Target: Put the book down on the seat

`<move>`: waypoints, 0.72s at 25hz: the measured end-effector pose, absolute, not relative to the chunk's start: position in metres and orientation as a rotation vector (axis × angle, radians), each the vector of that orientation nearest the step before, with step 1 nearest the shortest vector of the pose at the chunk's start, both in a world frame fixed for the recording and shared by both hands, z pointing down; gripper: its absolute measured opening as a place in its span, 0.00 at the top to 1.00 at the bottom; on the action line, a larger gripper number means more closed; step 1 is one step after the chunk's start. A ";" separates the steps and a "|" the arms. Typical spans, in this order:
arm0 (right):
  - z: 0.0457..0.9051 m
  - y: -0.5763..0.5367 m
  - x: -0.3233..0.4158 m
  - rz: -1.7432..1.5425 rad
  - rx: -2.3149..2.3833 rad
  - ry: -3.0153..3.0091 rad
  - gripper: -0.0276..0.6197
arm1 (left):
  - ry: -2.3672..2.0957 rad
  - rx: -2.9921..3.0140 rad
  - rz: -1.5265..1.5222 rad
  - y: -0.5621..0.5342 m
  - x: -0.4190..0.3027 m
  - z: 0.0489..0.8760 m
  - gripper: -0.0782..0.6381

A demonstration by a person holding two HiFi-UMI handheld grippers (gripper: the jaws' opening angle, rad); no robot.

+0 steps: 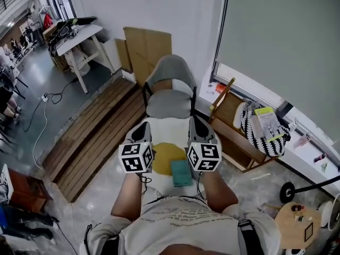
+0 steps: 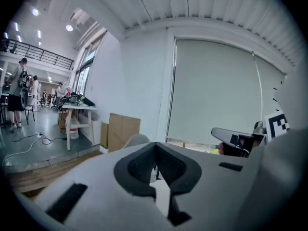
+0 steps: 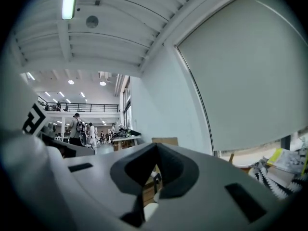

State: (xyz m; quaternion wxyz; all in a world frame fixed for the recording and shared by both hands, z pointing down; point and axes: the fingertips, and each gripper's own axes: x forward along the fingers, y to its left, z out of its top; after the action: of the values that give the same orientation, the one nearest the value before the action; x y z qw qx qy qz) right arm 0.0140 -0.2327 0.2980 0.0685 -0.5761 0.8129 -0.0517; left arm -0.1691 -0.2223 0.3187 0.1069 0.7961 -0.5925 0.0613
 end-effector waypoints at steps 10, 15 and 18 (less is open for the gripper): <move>0.300 -0.228 0.019 -0.116 -1.763 2.459 0.92 | -1.747 2.321 0.119 -0.222 -0.172 0.313 0.86; 0.308 -0.229 0.021 -0.142 -1.765 2.466 0.92 | -1.729 2.332 0.131 -0.224 -0.161 0.319 0.86; 0.310 -0.229 0.020 -0.147 -1.762 2.477 0.92 | -1.722 2.334 0.138 -0.224 -0.159 0.321 0.86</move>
State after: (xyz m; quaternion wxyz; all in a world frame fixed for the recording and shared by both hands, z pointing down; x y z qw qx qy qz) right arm 0.0197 -0.2286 0.3103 0.0491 -0.5782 0.8130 -0.0482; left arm -0.1586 -0.2242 0.3208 0.1185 0.7980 -0.5890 0.0472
